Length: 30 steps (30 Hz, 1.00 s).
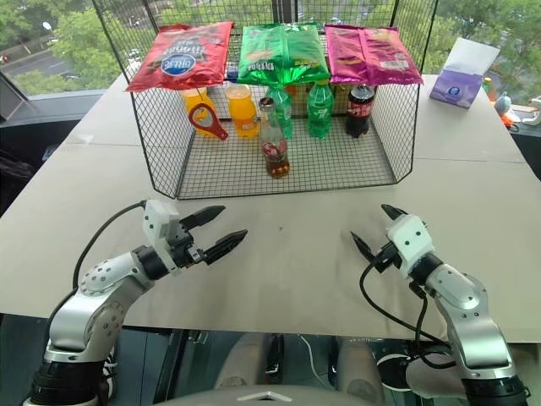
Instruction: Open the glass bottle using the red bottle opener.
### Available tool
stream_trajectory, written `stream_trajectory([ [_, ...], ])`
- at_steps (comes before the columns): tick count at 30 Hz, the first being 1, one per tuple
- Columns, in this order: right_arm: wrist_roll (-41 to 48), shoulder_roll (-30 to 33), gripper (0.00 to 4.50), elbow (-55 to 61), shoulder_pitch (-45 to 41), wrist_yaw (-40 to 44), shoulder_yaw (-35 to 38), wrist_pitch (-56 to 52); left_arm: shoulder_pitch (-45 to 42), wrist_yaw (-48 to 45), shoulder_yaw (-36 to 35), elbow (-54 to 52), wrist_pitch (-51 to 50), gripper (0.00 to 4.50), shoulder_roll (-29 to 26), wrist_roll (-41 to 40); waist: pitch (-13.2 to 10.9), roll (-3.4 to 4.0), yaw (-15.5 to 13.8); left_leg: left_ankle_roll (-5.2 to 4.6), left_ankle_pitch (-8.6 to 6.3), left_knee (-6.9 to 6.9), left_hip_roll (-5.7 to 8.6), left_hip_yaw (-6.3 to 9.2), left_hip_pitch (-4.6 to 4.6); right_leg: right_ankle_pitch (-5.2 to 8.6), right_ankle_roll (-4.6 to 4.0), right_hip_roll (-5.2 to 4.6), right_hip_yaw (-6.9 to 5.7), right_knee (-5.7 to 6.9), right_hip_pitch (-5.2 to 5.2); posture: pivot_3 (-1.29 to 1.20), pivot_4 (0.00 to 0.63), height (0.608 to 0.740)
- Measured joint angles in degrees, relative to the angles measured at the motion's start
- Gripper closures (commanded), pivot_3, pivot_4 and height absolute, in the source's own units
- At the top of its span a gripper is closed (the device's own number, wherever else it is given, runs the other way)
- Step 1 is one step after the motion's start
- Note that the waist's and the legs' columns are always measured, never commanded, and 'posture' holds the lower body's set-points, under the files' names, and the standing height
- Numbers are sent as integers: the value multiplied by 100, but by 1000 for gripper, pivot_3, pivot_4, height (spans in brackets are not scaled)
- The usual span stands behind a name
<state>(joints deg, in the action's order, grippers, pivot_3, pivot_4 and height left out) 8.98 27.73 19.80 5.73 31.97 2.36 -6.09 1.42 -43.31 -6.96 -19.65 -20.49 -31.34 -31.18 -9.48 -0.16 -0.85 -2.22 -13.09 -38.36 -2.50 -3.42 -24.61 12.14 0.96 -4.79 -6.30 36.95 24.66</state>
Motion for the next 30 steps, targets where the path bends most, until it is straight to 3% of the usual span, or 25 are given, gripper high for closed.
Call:
stream_trajectory([
  [8,799,-361,0,698,-354,143,64,219,-721,933,-557,380,-6,53,637,-158,-2,-2,1,0,1,-7,-1,2,2,-10,14,9,6,13,0,0,150,740],
  [14,1752,-358,0,1925,-764,249,-74,-63,-1461,1459,-912,972,-251,53,560,-158,2,-12,-12,0,1,-7,4,3,-1,-14,22,10,8,14,-1,0,150,740],
  [30,1647,-70,0,2343,-627,112,-202,-486,-2920,2296,-576,1720,-779,53,550,533,-4,-39,1,-1,2,-8,11,2,2,-16,23,21,33,17,0,0,150,740],
])
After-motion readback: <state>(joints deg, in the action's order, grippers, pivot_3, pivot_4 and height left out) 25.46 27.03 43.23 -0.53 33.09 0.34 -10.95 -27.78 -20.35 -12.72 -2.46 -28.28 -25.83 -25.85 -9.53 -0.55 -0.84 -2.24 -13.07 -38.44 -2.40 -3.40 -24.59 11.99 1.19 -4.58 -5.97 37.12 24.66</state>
